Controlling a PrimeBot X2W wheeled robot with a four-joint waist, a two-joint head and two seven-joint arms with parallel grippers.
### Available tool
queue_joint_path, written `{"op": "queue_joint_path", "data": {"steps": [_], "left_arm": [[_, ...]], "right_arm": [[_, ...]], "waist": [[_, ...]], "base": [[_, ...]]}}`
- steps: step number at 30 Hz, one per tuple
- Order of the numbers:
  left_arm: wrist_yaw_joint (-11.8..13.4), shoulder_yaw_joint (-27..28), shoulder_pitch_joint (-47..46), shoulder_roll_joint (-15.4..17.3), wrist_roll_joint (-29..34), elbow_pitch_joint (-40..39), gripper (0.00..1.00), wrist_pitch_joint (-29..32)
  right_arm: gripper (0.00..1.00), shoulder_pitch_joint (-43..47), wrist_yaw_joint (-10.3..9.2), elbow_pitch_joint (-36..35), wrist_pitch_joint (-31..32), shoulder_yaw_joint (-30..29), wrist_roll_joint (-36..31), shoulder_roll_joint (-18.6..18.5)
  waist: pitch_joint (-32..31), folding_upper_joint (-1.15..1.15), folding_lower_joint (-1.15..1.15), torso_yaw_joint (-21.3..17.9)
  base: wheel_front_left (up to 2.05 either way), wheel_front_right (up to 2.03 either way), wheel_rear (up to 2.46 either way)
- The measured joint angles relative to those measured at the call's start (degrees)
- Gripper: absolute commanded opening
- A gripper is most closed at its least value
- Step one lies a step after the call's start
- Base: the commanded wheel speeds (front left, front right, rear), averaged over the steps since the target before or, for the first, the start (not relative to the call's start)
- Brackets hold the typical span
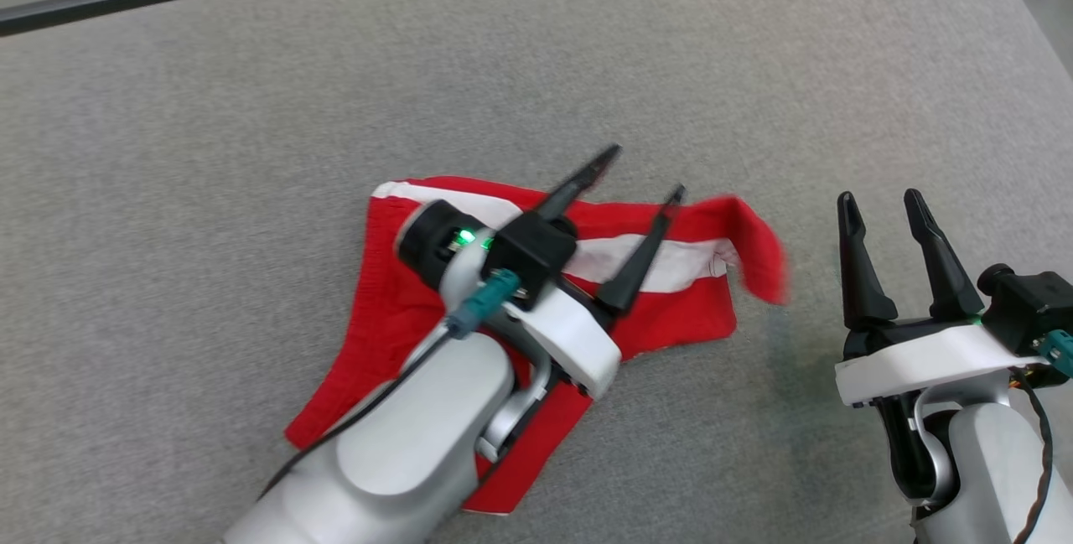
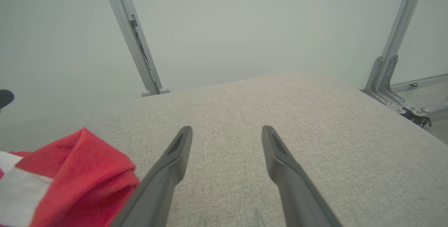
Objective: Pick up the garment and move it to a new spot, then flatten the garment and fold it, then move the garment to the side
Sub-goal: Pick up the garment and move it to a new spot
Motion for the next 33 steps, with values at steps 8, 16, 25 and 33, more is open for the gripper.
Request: {"op": "queue_joint_path", "data": {"steps": [8,16,25,33], "left_arm": [[6.65,10.82,5.05,5.3,-1.66,-3.88,1.0,-1.68],[9.03,23.47,14.85,9.59,-0.75,-9.36,1.0,-1.76],[6.25,32.15,24.0,12.65,-0.33,-10.88,1.0,-1.76],[3.66,35.26,30.46,16.24,-0.73,-11.45,1.0,-1.76]], "right_arm": [[1.0,1.91,0.0,-1.75,1.58,-1.09,-1.15,-0.82],[1.0,5.01,0.0,-4.11,4.02,-2.27,-2.54,-1.52],[1.0,8.38,0.0,-6.42,6.22,-2.22,-3.15,-1.64],[1.0,11.32,0.0,-7.98,7.89,-2.14,-3.58,-1.56]], "waist": [[-3.92,0.0,0.0,4.52],[-7.56,0.0,0.0,8.53],[-11.33,0.0,0.0,12.07],[-15.0,0.0,0.0,13.71]], "base": [[0.0,0.0,0.0],[0.0,0.0,0.0],[0.0,0.0,0.0],[0.0,0.0,0.0]]}}
